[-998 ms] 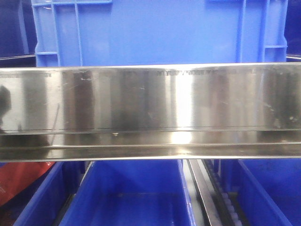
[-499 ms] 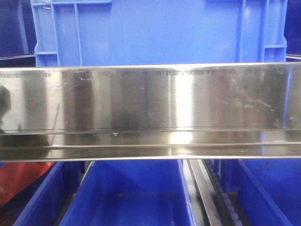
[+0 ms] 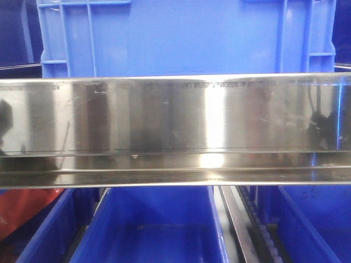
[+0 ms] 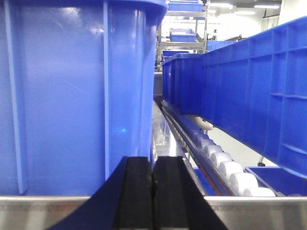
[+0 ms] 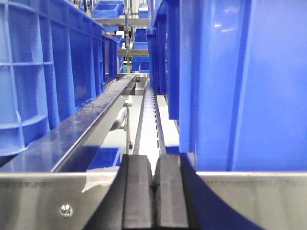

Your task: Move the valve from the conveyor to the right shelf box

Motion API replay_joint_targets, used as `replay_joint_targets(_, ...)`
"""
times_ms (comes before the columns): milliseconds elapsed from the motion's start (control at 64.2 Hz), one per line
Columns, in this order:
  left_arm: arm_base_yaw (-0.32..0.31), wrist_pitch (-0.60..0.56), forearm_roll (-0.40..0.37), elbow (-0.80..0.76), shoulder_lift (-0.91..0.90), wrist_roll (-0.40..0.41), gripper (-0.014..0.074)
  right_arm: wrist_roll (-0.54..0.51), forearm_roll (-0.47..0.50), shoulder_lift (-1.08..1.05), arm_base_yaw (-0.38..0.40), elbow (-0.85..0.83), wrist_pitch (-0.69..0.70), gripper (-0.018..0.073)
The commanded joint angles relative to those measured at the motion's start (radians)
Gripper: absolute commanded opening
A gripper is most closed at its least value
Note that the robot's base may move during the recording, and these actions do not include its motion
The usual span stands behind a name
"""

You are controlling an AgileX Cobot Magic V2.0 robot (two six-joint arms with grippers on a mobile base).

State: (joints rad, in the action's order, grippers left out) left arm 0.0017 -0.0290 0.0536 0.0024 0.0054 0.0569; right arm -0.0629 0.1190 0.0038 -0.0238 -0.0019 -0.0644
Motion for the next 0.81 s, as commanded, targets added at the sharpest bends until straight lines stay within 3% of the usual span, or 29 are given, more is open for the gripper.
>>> replay_joint_targets(0,0.004,-0.015,-0.007,-0.002,-0.005,0.007,-0.0111,0.002,-0.005,-0.004,0.006,0.002,0.026,-0.0162)
replay_joint_targets(795,0.004,-0.015,-0.007,-0.002,-0.005,0.007,-0.0111,0.002,-0.005,-0.004,0.006,0.002,0.028,-0.0162)
